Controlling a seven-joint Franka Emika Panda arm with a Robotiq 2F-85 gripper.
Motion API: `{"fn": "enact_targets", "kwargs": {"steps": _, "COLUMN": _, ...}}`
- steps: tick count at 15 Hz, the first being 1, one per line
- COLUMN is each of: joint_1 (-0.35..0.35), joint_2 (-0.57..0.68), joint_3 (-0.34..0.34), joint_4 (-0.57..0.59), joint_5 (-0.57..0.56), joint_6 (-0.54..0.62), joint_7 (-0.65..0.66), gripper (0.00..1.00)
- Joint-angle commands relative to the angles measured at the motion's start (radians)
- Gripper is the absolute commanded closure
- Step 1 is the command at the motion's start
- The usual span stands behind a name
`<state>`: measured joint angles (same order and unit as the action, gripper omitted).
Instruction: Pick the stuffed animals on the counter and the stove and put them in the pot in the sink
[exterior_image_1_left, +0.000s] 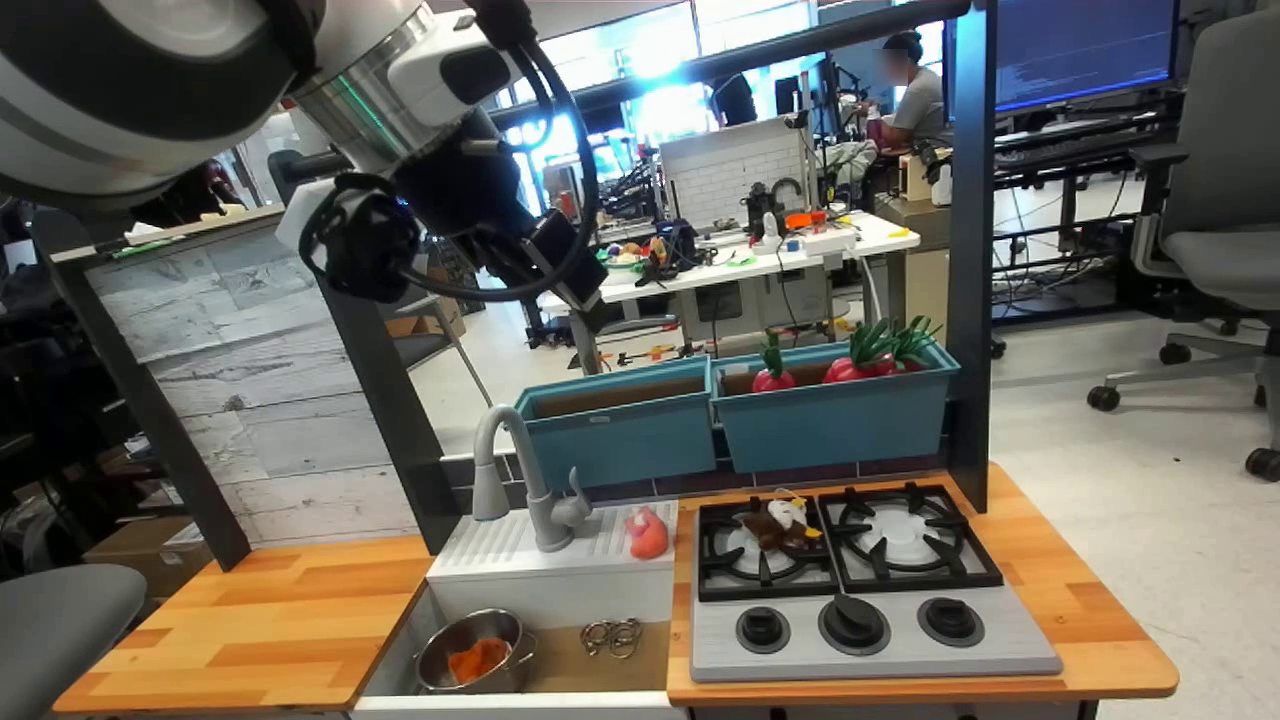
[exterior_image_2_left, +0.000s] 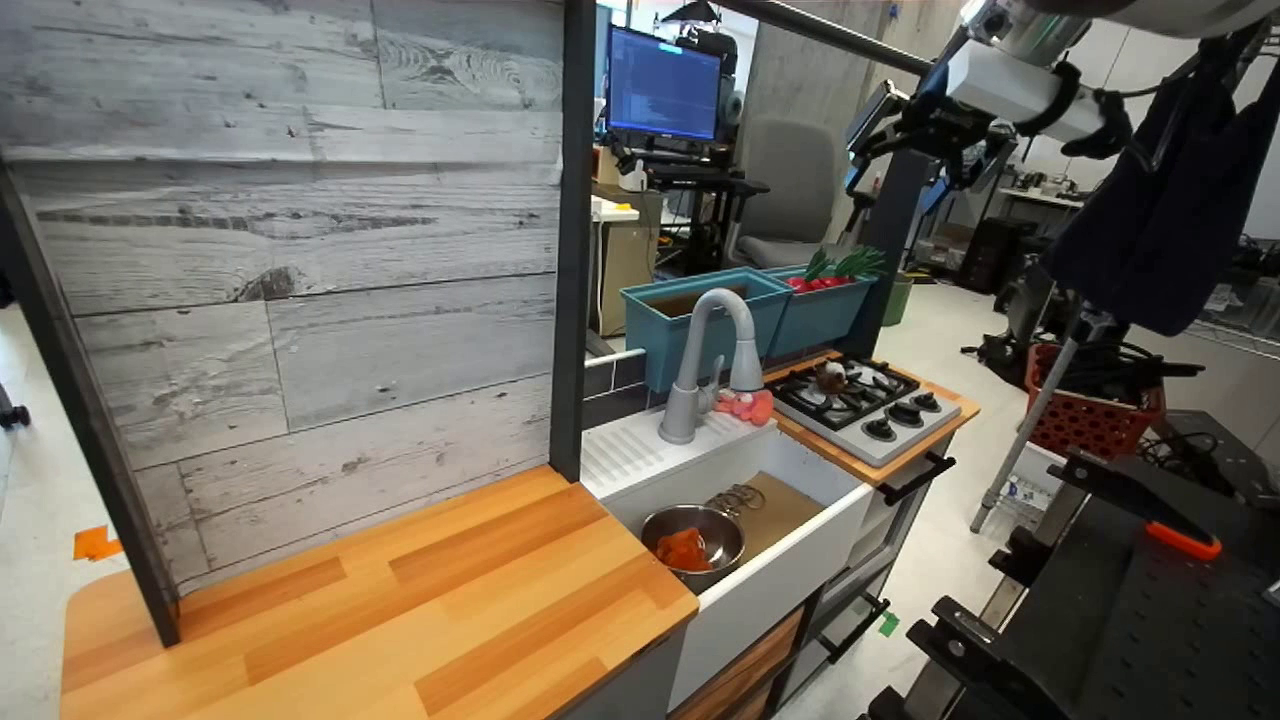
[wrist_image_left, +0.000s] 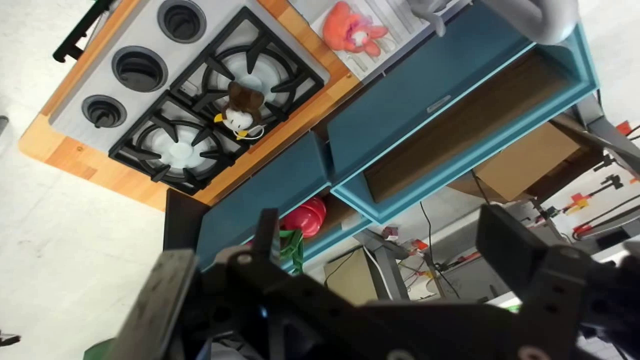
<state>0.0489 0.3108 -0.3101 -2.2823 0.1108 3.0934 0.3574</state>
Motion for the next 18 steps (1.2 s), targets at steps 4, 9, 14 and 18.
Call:
{"fn": "enact_targets", "kwargs": {"steps": 4, "joint_1": 0.058, "joint_2": 0.014, "joint_3": -0.080, "joint_4": 0.095, "joint_5": -0.118, "joint_6": -0.239, "joint_7": -0.019, "gripper": 0.00}}
{"fn": "enact_targets", "kwargs": {"steps": 9, "joint_1": -0.141, "joint_2": 0.105, "joint_3": 0.095, "joint_4": 0.321, "joint_5": -0.021, "joint_6": -0.626, "joint_7": -0.180, "gripper": 0.00}}
{"fn": "enact_targets", "kwargs": {"steps": 14, "joint_1": -0.197, "joint_2": 0.257, "joint_3": 0.110, "joint_4": 0.583, "joint_5": -0.056, "joint_6": -1.001, "joint_7": -0.184, "gripper": 0.00}}
{"fn": "enact_targets", "kwargs": {"steps": 18, "joint_1": -0.193, "joint_2": 0.242, "joint_3": 0.103, "joint_4": 0.570, "joint_5": -0.092, "joint_6": -0.917, "joint_7": -0.155, "gripper": 0.00}}
